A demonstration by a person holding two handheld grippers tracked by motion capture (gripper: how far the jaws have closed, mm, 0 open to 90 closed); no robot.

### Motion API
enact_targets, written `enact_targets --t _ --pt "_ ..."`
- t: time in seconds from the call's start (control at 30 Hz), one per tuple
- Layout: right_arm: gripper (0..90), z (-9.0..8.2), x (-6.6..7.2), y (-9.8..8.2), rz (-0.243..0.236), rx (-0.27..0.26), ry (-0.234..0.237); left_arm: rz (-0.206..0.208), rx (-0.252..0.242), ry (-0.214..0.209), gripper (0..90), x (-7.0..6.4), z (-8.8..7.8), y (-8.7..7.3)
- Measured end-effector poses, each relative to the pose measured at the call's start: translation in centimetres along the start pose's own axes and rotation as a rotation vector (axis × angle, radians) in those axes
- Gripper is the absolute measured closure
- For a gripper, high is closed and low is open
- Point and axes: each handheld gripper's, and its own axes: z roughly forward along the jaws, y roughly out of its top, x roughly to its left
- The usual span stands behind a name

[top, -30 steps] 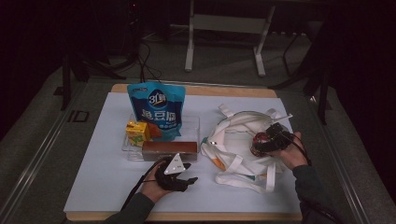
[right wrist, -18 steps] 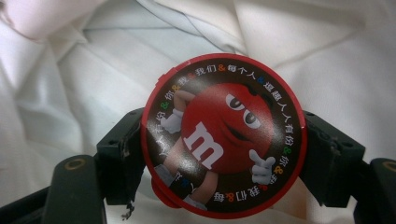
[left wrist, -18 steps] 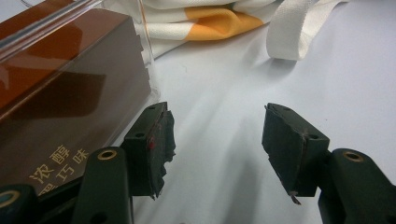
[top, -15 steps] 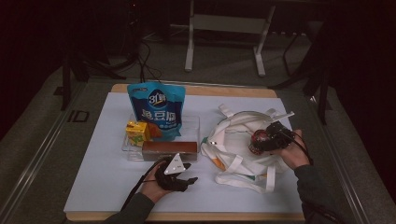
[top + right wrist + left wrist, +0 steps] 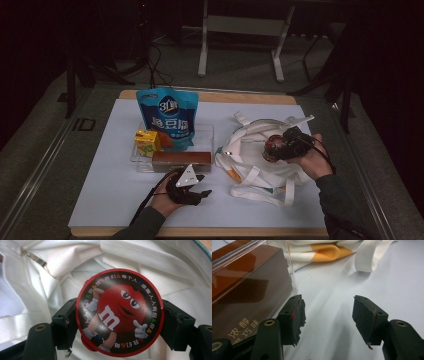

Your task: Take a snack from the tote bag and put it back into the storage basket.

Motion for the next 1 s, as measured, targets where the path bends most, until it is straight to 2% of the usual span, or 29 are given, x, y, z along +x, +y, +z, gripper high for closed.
enact_targets --t 0.3,1.0 --pt "25.3 -0.4 1.0 1.0 -0.038 -0.019 0.02 0.003 0.0 0.001 41.6 0.0 0.0 0.0" --pt "25.4 -0.9 3.1 3.3 -0.092 -0.052 0.075 -0.001 -0.001 0.001 41.8 0.0 0.0 0.0"
